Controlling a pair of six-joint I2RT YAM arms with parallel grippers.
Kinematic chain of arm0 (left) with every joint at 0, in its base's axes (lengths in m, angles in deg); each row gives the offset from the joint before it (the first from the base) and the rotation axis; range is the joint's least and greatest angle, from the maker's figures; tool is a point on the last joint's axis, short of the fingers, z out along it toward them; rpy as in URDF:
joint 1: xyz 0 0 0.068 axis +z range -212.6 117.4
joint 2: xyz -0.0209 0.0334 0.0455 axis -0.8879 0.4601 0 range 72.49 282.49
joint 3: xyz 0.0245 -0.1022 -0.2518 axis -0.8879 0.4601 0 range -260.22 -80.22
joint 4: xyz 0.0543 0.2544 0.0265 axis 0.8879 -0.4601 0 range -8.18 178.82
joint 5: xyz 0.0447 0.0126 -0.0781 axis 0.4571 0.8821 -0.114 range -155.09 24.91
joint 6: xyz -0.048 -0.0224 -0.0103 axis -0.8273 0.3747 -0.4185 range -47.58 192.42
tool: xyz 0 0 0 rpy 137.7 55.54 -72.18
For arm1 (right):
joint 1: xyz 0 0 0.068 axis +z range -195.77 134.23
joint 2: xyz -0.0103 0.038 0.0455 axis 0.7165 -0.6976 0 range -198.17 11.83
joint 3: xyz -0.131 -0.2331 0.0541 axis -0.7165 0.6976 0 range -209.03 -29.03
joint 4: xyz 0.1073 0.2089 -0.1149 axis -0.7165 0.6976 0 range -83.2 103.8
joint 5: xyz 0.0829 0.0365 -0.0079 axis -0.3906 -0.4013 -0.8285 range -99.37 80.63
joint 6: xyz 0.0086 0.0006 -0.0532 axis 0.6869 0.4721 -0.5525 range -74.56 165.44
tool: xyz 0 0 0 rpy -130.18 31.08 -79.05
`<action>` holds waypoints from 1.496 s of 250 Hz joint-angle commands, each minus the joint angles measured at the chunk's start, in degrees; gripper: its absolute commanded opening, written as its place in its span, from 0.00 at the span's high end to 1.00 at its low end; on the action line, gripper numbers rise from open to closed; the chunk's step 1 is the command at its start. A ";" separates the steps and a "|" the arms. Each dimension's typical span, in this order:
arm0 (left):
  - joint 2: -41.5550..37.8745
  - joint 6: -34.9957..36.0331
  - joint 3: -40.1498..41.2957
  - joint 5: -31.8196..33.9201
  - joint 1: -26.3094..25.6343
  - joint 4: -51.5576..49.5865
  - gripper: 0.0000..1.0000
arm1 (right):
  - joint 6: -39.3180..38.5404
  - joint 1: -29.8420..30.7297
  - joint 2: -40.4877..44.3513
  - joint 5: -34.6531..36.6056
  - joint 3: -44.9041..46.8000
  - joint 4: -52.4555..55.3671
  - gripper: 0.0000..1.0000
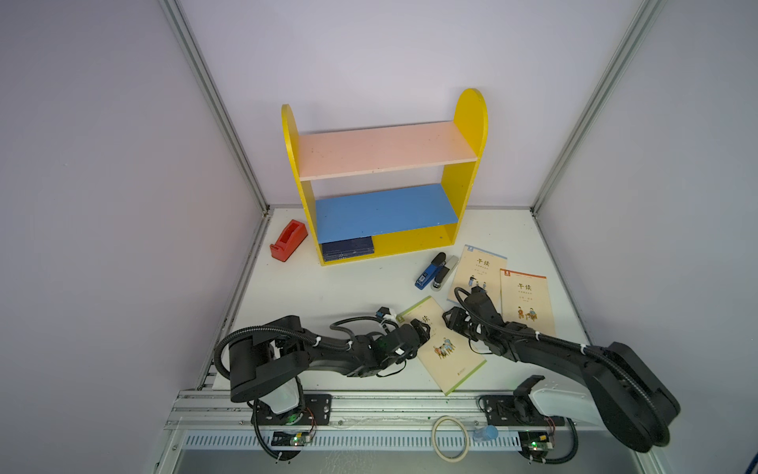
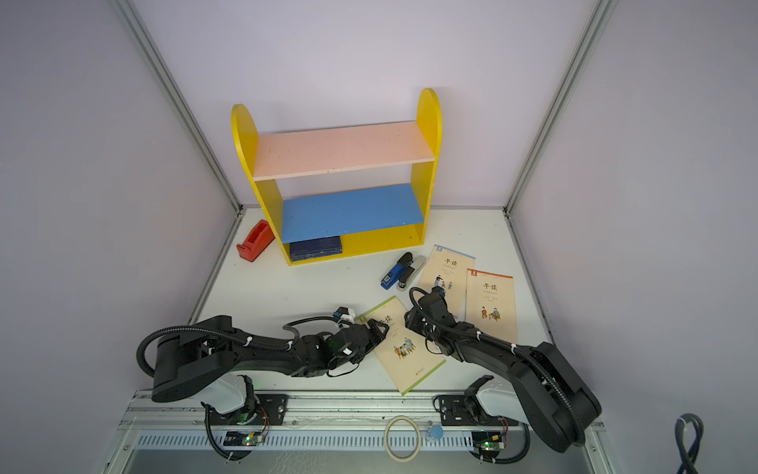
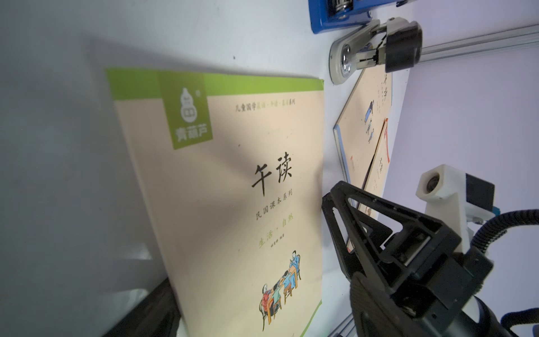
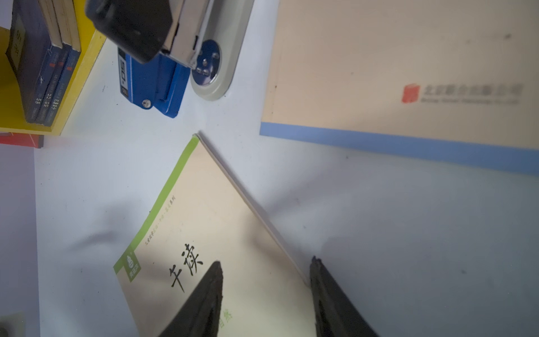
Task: Stacking books/files
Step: Pick up the book from the bottom-center of the table.
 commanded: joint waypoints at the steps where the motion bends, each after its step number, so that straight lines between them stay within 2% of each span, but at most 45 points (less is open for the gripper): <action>1: -0.44 2.37 0.75 0.47 0.43 -0.11 0.09 | 2.45 1.29 -1.86 -0.71 0.83 8.38 0.50; 63: 3.42 3.10 3.68 -3.84 2.44 12.77 0.14 | 3.60 3.92 -3.80 -0.29 0.72 6.20 0.50; 123: 3.82 5.21 2.98 -4.56 2.89 13.75 0.23 | 3.65 4.28 -4.82 -0.05 1.44 4.17 0.50; 144: 4.05 5.47 3.52 -5.23 3.29 15.08 0.37 | 3.91 4.23 -4.44 -0.33 1.99 3.15 0.51; 188: 3.96 5.24 4.51 -5.48 3.72 17.19 0.79 | 3.93 4.28 -1.74 0.01 2.79 2.96 0.50; 224: 2.66 5.40 5.81 -4.94 3.78 18.20 1.00 | 3.22 4.27 3.01 0.50 3.07 4.76 0.47; 266: -1.87 5.53 8.41 -3.55 3.59 18.31 1.00 | 2.33 4.21 13.53 3.82 1.34 14.20 0.39; 298: -8.81 6.62 9.77 -1.93 3.43 14.91 1.00 | 2.50 4.20 23.54 4.66 0.81 19.27 0.30; 342: -23.38 9.13 9.53 3.30 2.97 1.07 1.00 | 2.59 4.18 36.15 2.53 0.12 22.74 0.20; 374: -35.54 10.84 8.53 7.55 3.15 -10.76 1.00 | 2.33 4.18 40.59 1.81 -2.51 26.45 0.18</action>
